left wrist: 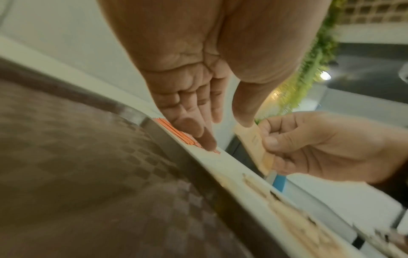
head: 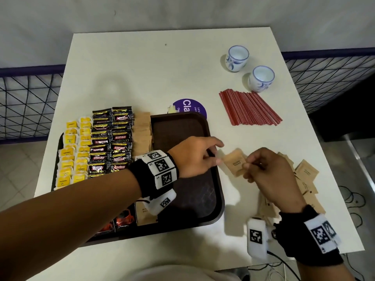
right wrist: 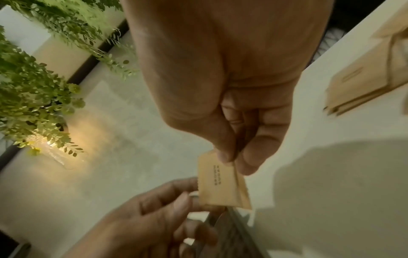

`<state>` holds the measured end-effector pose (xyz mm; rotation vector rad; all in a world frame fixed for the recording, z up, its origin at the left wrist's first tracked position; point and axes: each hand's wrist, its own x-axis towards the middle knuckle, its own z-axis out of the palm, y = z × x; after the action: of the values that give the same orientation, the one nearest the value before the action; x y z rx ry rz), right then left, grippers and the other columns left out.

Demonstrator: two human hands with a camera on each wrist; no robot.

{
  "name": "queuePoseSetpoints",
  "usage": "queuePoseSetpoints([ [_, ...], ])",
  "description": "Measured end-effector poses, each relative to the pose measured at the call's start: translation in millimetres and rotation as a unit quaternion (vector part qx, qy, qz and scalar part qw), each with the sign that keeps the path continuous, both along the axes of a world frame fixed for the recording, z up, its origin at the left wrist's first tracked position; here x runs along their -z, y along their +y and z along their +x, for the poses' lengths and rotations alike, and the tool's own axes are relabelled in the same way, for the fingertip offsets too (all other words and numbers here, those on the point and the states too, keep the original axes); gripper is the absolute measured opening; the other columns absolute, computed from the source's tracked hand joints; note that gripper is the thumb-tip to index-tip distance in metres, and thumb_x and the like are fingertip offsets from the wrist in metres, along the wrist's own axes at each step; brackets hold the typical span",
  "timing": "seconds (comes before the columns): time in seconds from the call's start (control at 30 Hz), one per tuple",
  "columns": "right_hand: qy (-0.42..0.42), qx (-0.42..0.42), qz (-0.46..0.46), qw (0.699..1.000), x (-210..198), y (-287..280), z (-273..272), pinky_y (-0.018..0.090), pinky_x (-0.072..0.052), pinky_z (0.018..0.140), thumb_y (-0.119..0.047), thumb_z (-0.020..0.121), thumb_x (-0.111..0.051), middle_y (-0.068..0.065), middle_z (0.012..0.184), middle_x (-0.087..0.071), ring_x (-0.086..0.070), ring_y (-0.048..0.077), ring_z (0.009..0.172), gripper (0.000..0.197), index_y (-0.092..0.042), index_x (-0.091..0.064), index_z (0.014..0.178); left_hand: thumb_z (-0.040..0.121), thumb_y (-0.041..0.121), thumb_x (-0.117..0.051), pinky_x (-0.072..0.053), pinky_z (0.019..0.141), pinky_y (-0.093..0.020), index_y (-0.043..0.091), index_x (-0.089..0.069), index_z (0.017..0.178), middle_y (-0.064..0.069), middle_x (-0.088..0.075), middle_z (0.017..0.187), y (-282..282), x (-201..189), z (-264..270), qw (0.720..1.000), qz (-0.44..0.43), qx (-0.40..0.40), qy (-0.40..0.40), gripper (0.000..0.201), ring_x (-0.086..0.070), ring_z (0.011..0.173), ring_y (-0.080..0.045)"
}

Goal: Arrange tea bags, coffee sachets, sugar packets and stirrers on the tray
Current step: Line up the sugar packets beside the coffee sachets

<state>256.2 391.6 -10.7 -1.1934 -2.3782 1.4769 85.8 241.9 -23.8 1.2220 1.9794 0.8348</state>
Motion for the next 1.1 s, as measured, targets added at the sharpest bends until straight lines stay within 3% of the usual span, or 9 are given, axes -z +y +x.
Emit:
queuePoseSetpoints([
  [0.23, -0.024, -0.015, 0.040, 0.999, 4.8, 22.1, -12.6, 0.034, -0.053, 0.076, -0.007, 0.089, -0.069, -0.003, 0.084, -0.072, -0.069, 0.018, 0.080, 0.017, -0.022, -0.062, 0.085, 0.090, 0.018, -0.068, -0.052, 0.070, -0.020, 0.019, -0.072, 0.095, 0.009, -0.070, 0.077, 9.8, -15.1, -29.3, 0.997, 0.005, -0.072, -0.009, 0.006, -0.068, 0.065, -0.003],
  [0.3, -0.107, -0.005, 0.149, 0.983, 1.9, 45.0, -4.7, 0.030, -0.045, 0.082, -0.015, 0.086, -0.072, 0.007, 0.101, -0.069, -0.065, 0.024, 0.089, 0.013, -0.017, -0.064, 0.095, 0.090, 0.017, -0.067, -0.050, 0.073, -0.020, 0.024, -0.073, 0.093, 0.008, -0.071, 0.075, 2.3, -19.8, -61.1, 0.994, -0.045, -0.098, 0.032, 0.010, -0.067, 0.069, -0.002],
  [0.4, -0.268, 0.030, 0.150, 0.951, -1.0, 61.1, 2.6, 0.044, -0.044, 0.096, -0.030, 0.083, -0.069, 0.017, 0.125, -0.051, -0.054, 0.038, 0.113, 0.047, -0.010, -0.055, 0.124, 0.090, 0.015, -0.062, -0.041, 0.066, -0.013, 0.025, -0.074, 0.096, 0.017, -0.066, 0.068, -11.2, -25.4, -108.2, 0.976, -0.136, -0.116, 0.122, 0.016, -0.064, 0.075, -0.004],
  [0.53, -0.338, -0.020, 0.163, 0.927, 0.5, 56.1, -2.0, 0.049, -0.033, 0.103, -0.022, 0.094, -0.056, 0.028, 0.123, -0.047, -0.041, 0.045, 0.122, 0.042, 0.007, -0.053, 0.124, 0.088, 0.012, -0.063, -0.040, 0.074, -0.019, 0.019, -0.075, 0.099, 0.024, -0.055, 0.066, -23.5, -27.6, -147.2, 0.962, -0.185, -0.130, 0.155, 0.017, -0.059, 0.078, -0.008],
  [0.67, -0.324, -0.001, 0.160, 0.932, 3.1, 57.7, -4.1, 0.050, -0.033, 0.103, -0.020, 0.092, -0.059, 0.024, 0.116, -0.047, -0.041, 0.044, 0.121, 0.042, 0.006, -0.051, 0.124, 0.089, 0.010, -0.061, -0.041, 0.078, -0.019, 0.017, -0.075, 0.102, 0.019, -0.061, 0.072, -24.0, -24.0, -159.3, 0.960, -0.201, -0.126, 0.152, 0.020, -0.061, 0.082, -0.008],
  [0.83, -0.260, 0.014, 0.167, 0.951, 15.7, 63.4, 1.3, 0.046, -0.041, 0.092, -0.016, 0.083, -0.070, 0.017, 0.126, -0.049, -0.041, 0.040, 0.123, 0.050, -0.001, -0.053, 0.127, 0.091, 0.009, -0.060, -0.038, 0.084, -0.019, 0.017, -0.073, 0.111, 0.001, -0.070, 0.115, -19.5, -15.3, -162.4, 0.958, -0.194, -0.115, 0.176, 0.025, -0.060, 0.103, -0.013],
  [0.9, -0.225, -0.006, 0.182, 0.957, 22.4, 66.1, 4.3, 0.037, -0.039, 0.081, -0.011, 0.084, -0.070, 0.015, 0.126, -0.055, -0.038, 0.035, 0.123, 0.037, 0.002, -0.060, 0.117, 0.092, 0.012, -0.059, -0.038, 0.085, -0.020, 0.018, -0.073, 0.112, 0.000, -0.068, 0.118, -19.0, -12.4, -163.3, 0.956, -0.206, -0.108, 0.181, 0.025, -0.059, 0.109, -0.016],
  [1.0, -0.163, -0.013, 0.192, 0.968, 27.4, 69.6, 8.3, 0.036, -0.039, 0.080, -0.005, 0.082, -0.074, 0.016, 0.123, -0.060, -0.046, 0.038, 0.117, 0.032, 0.004, -0.063, 0.111, 0.093, 0.015, -0.058, -0.041, 0.089, -0.023, 0.018, -0.072, 0.114, 0.000, -0.067, 0.119, -19.2, -8.2, -164.3, 0.951, -0.222, -0.102, 0.187, 0.025, -0.059, 0.112, -0.018],
  [1.1, -0.124, 0.002, 0.144, 0.982, 21.5, 72.8, 11.6, 0.037, -0.044, 0.079, -0.010, 0.085, -0.072, 0.011, 0.111, -0.067, -0.061, 0.033, 0.099, 0.037, -0.011, -0.058, 0.120, 0.093, 0.016, -0.059, -0.044, 0.093, -0.027, 0.016, -0.072, 0.114, -0.001, -0.067, 0.119, -19.0, -6.6, -164.7, 0.951, -0.224, -0.100, 0.190, 0.025, -0.059, 0.112, -0.019],
])
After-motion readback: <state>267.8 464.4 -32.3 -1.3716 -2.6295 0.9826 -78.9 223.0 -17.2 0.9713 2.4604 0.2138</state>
